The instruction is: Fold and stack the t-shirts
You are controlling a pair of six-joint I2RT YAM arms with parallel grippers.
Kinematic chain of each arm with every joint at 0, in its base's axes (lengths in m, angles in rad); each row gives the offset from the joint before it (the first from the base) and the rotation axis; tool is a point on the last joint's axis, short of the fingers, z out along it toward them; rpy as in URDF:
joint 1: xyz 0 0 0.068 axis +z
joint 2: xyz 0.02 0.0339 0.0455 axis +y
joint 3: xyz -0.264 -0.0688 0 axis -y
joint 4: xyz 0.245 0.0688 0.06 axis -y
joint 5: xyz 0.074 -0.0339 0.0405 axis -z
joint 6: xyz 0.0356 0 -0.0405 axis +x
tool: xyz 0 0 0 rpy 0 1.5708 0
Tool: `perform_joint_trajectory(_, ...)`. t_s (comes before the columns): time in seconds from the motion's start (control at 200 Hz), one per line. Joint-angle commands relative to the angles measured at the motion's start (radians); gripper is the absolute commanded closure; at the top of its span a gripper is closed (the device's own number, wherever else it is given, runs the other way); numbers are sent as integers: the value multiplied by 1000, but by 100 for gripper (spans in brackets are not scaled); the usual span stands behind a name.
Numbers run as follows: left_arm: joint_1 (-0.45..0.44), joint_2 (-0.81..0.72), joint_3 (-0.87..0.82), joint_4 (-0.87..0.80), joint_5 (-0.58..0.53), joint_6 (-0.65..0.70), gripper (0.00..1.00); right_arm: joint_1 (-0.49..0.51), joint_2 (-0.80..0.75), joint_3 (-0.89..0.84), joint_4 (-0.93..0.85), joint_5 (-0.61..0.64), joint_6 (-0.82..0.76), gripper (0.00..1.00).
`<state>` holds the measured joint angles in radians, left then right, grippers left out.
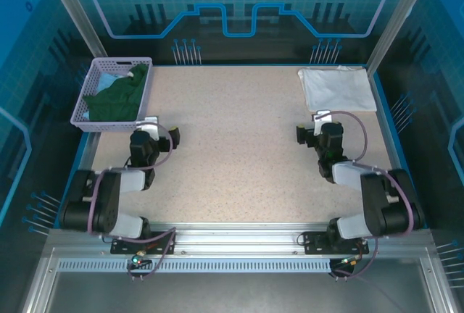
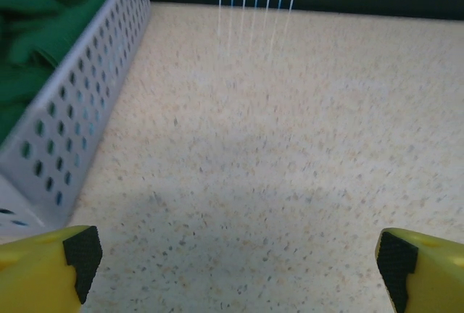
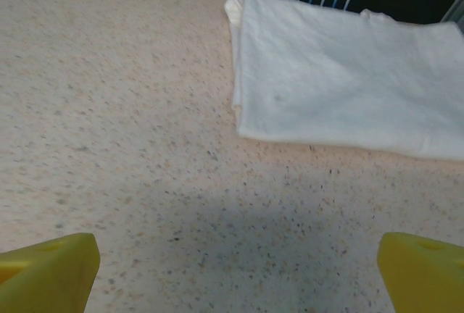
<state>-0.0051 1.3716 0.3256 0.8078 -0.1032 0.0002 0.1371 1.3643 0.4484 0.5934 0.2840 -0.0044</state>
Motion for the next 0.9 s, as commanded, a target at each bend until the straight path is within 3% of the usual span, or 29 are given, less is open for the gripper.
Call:
perform_joint_trajectory(0.0, -35, -226, 31, -126, -18, 17, 1, 56, -181, 43, -111, 37, -25, 0)
perform_joint_trajectory(0.09, -81, -384, 83, -218, -63, -27, 1, 68, -302, 67, -185, 2, 52, 0)
perform_joint_trajectory(0.2, -85, -480, 149, -224, -147, -318, 1, 72, -388, 134, -275, -66, 197, 0)
perform_joint_trajectory(0.335, -76, -484, 239, -187, -51, -444, 1, 62, -409, 283, -532, -199, 327, 0)
perform_joint_trajectory(0.415, -43, -453, 292, -259, -37, -599, 1, 44, -400, 350, -696, -187, 488, 0)
perform_joint_trajectory(0.485, 47, -394, 375, -398, 48, -752, 1, -35, -402, 325, -668, -381, 577, 0)
perform_joint_trajectory(0.585, 114, -261, 545, -620, 145, -798, 1, -63, -393, 230, -469, -592, 680, 0)
perform_joint_trajectory(0.665, 113, -116, 727, -846, 152, -713, 1, 77, -342, 242, -494, -523, 632, 0)
perform_joint_trajectory(0.79, 114, 150, 1081, -1288, -43, -596, 1, 357, -154, 347, -636, -272, 446, 2)
perform_joint_trajectory(0.895, 147, 322, 1235, -1423, -143, -556, 1, 455, 4, 388, -617, -146, 375, 5)
